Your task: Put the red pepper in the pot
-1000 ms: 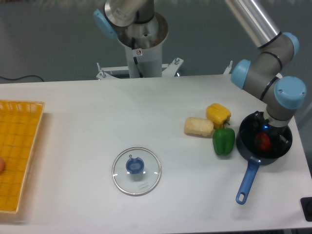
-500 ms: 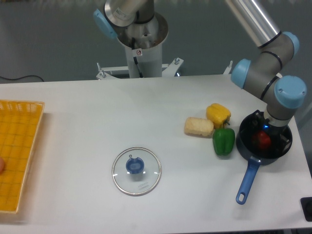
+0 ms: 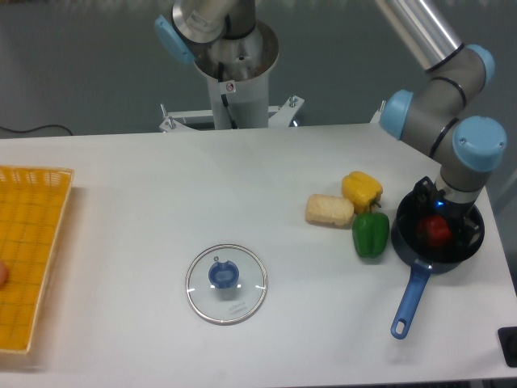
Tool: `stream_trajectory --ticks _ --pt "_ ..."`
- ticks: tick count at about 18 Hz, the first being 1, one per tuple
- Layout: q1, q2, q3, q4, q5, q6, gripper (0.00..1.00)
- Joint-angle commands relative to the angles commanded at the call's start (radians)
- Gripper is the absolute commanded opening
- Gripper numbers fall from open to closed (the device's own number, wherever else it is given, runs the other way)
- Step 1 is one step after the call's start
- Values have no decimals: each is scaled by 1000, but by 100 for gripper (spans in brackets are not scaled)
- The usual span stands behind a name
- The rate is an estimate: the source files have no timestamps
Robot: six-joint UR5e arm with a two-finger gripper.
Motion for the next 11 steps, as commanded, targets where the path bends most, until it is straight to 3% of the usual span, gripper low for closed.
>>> stream_trajectory --ticks 11 --pt "-12 114 -63 -12 -2 -12 100"
